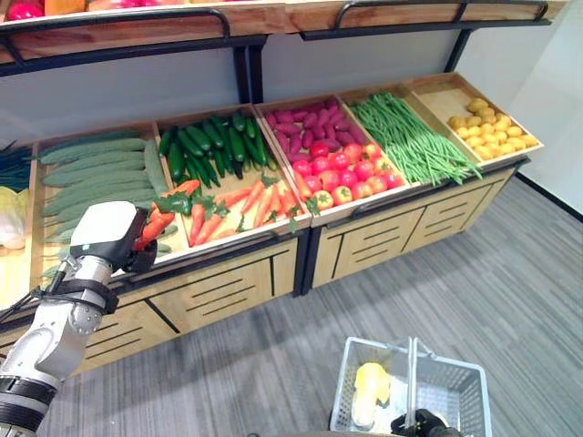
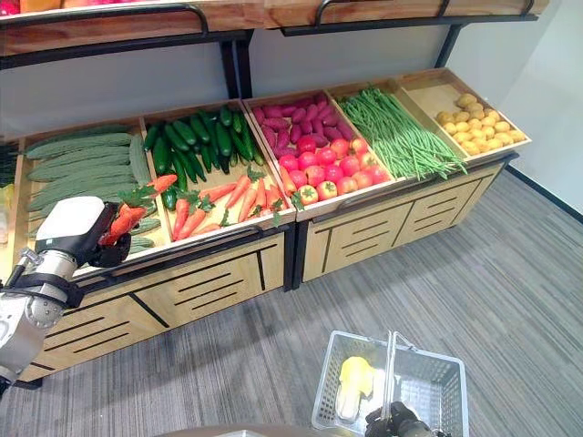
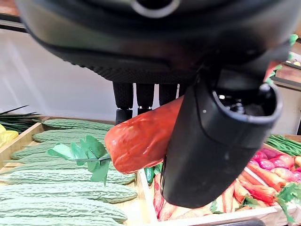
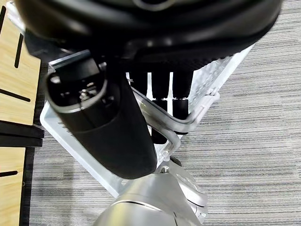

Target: Get the vegetables into the basket

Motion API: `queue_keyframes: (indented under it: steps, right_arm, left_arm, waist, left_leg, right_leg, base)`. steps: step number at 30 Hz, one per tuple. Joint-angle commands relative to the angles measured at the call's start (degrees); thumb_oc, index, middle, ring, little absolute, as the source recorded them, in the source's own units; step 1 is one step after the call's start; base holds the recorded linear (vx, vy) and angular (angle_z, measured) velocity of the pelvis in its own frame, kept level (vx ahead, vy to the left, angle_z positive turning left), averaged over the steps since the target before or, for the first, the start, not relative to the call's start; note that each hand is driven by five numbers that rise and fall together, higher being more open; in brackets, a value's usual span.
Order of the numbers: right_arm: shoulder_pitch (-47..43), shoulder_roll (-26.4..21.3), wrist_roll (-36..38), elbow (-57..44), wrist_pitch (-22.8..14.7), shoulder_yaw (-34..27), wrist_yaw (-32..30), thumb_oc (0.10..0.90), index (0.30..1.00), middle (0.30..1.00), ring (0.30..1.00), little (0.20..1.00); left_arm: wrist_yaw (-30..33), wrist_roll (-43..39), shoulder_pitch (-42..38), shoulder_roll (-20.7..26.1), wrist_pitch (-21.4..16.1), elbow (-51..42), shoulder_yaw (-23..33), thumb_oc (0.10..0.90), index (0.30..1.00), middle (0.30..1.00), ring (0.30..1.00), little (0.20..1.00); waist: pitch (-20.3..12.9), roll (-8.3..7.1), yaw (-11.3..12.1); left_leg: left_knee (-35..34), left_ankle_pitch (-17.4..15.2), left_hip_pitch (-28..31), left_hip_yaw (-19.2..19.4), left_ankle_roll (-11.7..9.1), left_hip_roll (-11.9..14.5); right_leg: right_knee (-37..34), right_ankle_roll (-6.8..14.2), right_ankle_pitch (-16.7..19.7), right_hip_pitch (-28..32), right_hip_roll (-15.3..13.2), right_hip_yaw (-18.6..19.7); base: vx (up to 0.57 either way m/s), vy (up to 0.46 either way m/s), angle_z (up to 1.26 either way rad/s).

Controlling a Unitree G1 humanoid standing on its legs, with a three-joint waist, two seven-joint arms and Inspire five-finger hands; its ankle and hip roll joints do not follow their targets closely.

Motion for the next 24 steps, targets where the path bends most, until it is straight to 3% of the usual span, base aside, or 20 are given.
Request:
queue_keyframes:
  steps: [1,5,9,11,15,16,17,19,21,24]
  right_arm:
    - [-0.2,-1.7,-2.0,1.4,0.2,0.6,0.5,0.400,0.300,0.300,0.300,0.300]
    - [0.4,-1.9,-1.8,0.9,0.2,0.1,0.5,0.400,0.300,0.300,0.300,0.300]
    - [1.2,-2.2,-1.6,0.6,0.1,-0.9,0.4,0.400,0.300,0.300,0.300,0.300]
    - [1.3,-2.6,-1.2,0.0,0.0,-1.8,-0.2,0.400,0.300,0.300,0.300,0.300]
    - [1.4,-2.5,-0.3,-0.5,-0.1,-2.6,-0.8,0.400,0.300,0.300,0.300,0.300]
    - [1.3,-2.4,-0.1,-0.7,-0.1,-2.7,-0.9,0.400,0.300,0.300,0.300,0.300]
    - [1.0,-2.3,-0.3,-1.0,-0.2,-2.1,-0.8,0.400,0.300,0.300,0.300,0.300]
    - [1.0,-1.9,-0.5,-1.1,-0.3,-1.4,-0.8,0.400,0.300,0.300,0.300,0.300]
    - [0.5,-1.5,-1.1,-0.8,-0.4,-0.5,-0.8,0.400,0.300,0.300,0.300,0.300]
    - [-0.3,-1.2,-1.9,-1.1,-0.4,0.1,-0.9,0.400,0.300,0.300,0.300,0.300]
  left_arm:
    - [1.9,1.5,-7.0,2.1,-1.5,-6.4,5.7,0.400,0.300,0.300,0.300,0.300]
    - [1.7,1.1,-8.4,1.9,-1.5,-6.2,4.5,0.400,0.300,0.300,0.300,0.300]
    - [1.5,1.2,-10.3,1.9,-1.4,-5.9,2.5,0.400,0.300,0.300,0.300,0.300]
    - [1.6,1.1,-11.6,2.0,-1.4,-5.8,1.6,0.400,0.300,0.300,0.300,0.300]
    - [1.9,0.4,-12.3,1.7,-1.5,-5.5,1.0,0.400,0.300,0.300,0.300,0.300]
    - [2.0,0.1,-12.4,1.6,-1.6,-5.4,1.0,0.400,0.300,0.300,0.300,0.300]
    - [2.0,-0.3,-12.0,1.6,-1.5,-5.1,1.3,0.400,0.300,0.300,0.300,0.300]
    - [1.9,-0.8,-10.5,1.4,-1.2,-5.3,2.6,0.400,0.300,0.300,0.300,0.300]
    - [1.9,-1.2,-8.8,1.0,-0.8,-5.5,4.0,0.400,0.300,0.300,0.300,0.300]
    - [1.8,-1.6,-6.1,0.5,-0.7,-6.1,6.3,0.400,0.300,0.300,0.300,0.300]
  waist:
    - [-1.2,0.75,-1.1]
    - [-0.9,0.79,-1.6]
    - [-0.1,1.09,-2.5]
    - [1.0,1.53,-3.5]
    - [2.2,1.81,-4.0]
    - [2.8,2.03,-4.0]
    - [3.9,2.55,-3.8]
    - [4.6,3.44,-3.9]
    - [4.2,3.47,-3.5]
    - [3.5,3.11,-2.3]
  left_leg:
    - [0.4,-4.9,0.3,-6.1,1.8,-1.1]
    - [0.4,-5.4,0.8,-6.3,2.5,-1.9]
    - [0.4,-5.9,0.8,-5.9,4.0,-3.6]
    - [0.4,-6.2,0.0,-5.1,5.0,-4.9]
    - [0.4,-7.1,-0.4,-4.0,5.3,-5.4]
    - [0.4,-7.1,-0.3,-3.2,5.4,-5.3]
    - [0.4,-7.1,-0.1,-1.3,5.4,-4.6]
    - [0.4,-7.3,0.8,1.1,5.1,-3.5]
    - [0.4,-7.4,1.0,3.9,4.6,-2.7]
    - [0.4,-7.4,1.0,6.5,4.1,-2.2]
  right_leg:
    - [2.4,4.6,-7.2,3.3,-3.0,-1.1]
    - [3.2,5.0,-6.9,3.2,-3.7,-0.7]
    - [4.4,5.9,-4.4,1.9,-4.9,0.7]
    - [5.2,6.5,-1.3,-0.5,-5.9,2.5]
    - [6.3,7.3,0.9,-3.1,-6.5,3.6]
    - [6.9,7.4,1.2,-4.0,-6.7,3.0]
    - [9.2,7.3,0.0,-5.4,-7.3,-0.3]
    - [13.8,5.8,-5.4,-4.7,-8.1,-5.2]
    - [16.1,5.2,-8.1,-3.3,-8.0,-8.0]
    - [14.4,5.5,-8.2,-0.8,-7.6,-11.4]
  base:
    - [-0.06,0.106,0.07]
    - [-0.04,0.109,0.03]
    - [-0.10,0.194,-0.01]
    - [-0.16,0.250,-0.13]
    - [-0.07,0.143,-0.38]
    - [-0.09,0.169,-0.63]
    - [-0.11,0.140,-0.46]
    - [-0.04,0.070,-0.71]
    - [0.01,-0.044,-1.12]
    - [0.04,-0.094,-0.62]
